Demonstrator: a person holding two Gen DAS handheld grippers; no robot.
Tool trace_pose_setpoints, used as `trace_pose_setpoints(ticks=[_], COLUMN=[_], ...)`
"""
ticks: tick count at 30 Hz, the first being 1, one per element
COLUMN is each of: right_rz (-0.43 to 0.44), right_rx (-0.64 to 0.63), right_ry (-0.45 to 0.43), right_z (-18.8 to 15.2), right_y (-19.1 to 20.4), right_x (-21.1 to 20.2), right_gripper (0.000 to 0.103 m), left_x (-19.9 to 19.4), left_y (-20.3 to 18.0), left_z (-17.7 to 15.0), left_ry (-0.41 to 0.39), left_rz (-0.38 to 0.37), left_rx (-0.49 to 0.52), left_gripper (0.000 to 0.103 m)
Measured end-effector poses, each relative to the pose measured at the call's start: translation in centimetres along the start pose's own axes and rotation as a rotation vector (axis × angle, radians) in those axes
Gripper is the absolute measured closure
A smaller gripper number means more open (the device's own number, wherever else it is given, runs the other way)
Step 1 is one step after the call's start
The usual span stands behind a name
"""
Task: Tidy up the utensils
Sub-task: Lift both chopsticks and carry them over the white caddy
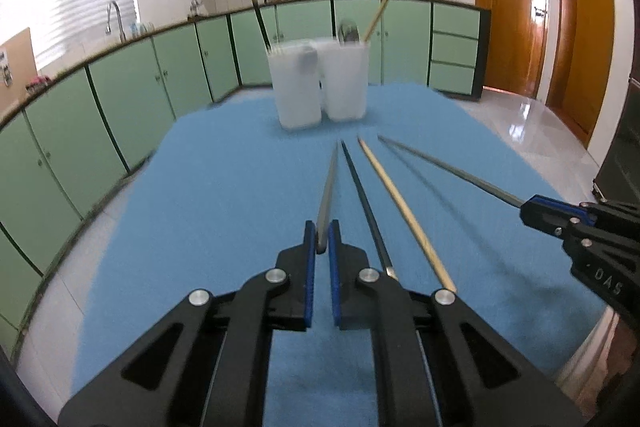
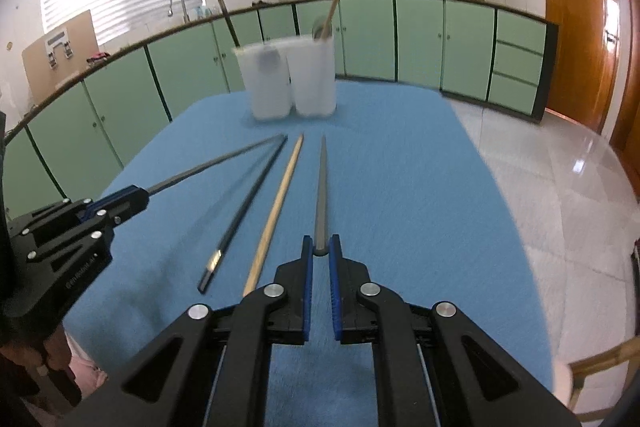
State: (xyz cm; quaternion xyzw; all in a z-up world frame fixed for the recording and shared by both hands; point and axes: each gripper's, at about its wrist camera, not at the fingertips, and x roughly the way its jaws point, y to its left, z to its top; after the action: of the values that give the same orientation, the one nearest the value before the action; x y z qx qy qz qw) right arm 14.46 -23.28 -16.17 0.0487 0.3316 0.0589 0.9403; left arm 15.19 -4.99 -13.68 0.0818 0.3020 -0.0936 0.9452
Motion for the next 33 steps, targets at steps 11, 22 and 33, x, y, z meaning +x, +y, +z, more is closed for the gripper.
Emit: trace_pose_setpoints(ticks=[11,22,33], right_rz=[0.004,0.084,0.111], right_rx=[-0.021,0.003,-0.044], right_ry=[-0.107,-0.15,-0.145], right_z=[6.3,12.1,14.9], right_y=[-0.6,-1.1,-0.9], right_x=[-4.2,-5.2,-5.0], right_gripper=[0.095,0.096,0.096], left_x=[-4.2,-4.7,-4.1], left_y=[0.9,1.3,2.4], left_z=[6.3,10.7,13.6], left_ry=[-0.184,-0.238,-0.255], left_rz=[0.013,-0.048,-0.087], left_rx=[0.018,0.001,-0.033], left_gripper=[0.098,0.098,0.098])
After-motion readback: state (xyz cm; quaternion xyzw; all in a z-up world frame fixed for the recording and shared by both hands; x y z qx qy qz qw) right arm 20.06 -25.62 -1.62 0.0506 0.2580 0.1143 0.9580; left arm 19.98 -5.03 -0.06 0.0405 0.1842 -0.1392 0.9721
